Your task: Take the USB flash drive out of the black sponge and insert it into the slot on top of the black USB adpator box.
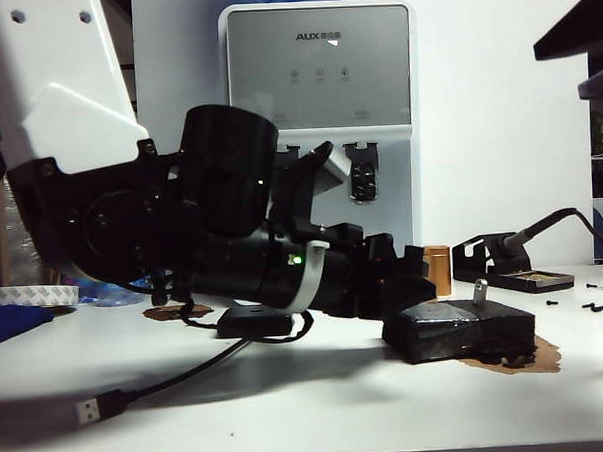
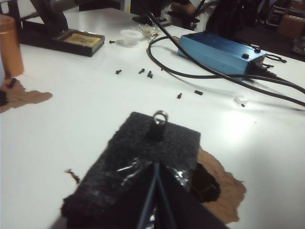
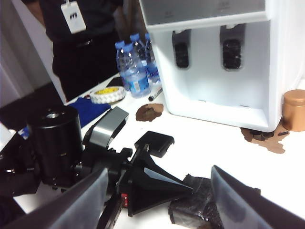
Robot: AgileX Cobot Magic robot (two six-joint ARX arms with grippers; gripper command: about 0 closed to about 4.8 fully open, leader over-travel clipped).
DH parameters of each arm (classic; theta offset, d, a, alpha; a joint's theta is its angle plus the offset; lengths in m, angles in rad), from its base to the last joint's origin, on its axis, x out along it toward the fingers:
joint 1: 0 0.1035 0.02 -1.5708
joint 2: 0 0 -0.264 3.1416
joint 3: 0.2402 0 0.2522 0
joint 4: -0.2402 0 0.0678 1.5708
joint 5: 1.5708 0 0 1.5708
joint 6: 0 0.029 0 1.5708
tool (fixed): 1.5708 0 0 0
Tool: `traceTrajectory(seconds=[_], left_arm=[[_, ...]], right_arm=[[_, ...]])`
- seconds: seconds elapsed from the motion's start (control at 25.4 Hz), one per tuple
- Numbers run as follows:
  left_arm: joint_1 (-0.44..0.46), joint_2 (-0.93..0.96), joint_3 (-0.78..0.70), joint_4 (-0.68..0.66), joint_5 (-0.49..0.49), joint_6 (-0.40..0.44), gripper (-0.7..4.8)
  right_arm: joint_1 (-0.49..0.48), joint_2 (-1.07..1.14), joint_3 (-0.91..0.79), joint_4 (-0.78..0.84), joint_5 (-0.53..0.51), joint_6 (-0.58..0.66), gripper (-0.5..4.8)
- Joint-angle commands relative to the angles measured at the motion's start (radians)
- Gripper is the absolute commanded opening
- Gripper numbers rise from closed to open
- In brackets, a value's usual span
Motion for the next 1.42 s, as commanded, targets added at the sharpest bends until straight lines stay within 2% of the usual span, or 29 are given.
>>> traceTrajectory(seconds=[0.04, 0.24, 0.51, 0.75, 1.14, 1.3, 1.42], left_arm=[[0.000, -0.002, 0.008, 0.017, -0.020, 0.005, -0.05], [-0.002, 0.037, 0.077, -0.005, -0.034, 0.002, -0.05], [-0.001, 0.066, 0.088, -0.061, 0.000, 0.007, -0.05], [0.000, 0.098, 0.088, -0.076, 0.000, 0.045, -0.05], [0.000, 0.098, 0.088, -0.065, 0.000, 0.043, -0.05], [0.000, 0.098, 0.088, -0.065, 0.000, 0.043, -0.05], [0.000, 0.098, 0.088, -0.065, 0.000, 0.043, -0.05]], right_arm=[[0.003, 0.001, -0.035, 0.090, 0.034, 0.027, 3.50], [0.055, 0.002, -0.106, 0.205, 0.123, 0.048, 3.50], [0.132, 0.003, -0.173, 0.207, 0.299, 0.033, 3.50], [0.132, 0.003, -0.234, 0.209, 0.307, 0.063, 3.44], [0.132, 0.004, -0.235, 0.208, 0.339, 0.083, 3.45], [0.132, 0.004, -0.227, 0.243, 0.279, 0.139, 3.45], [0.132, 0.032, -0.191, 0.243, 0.279, 0.133, 3.46]])
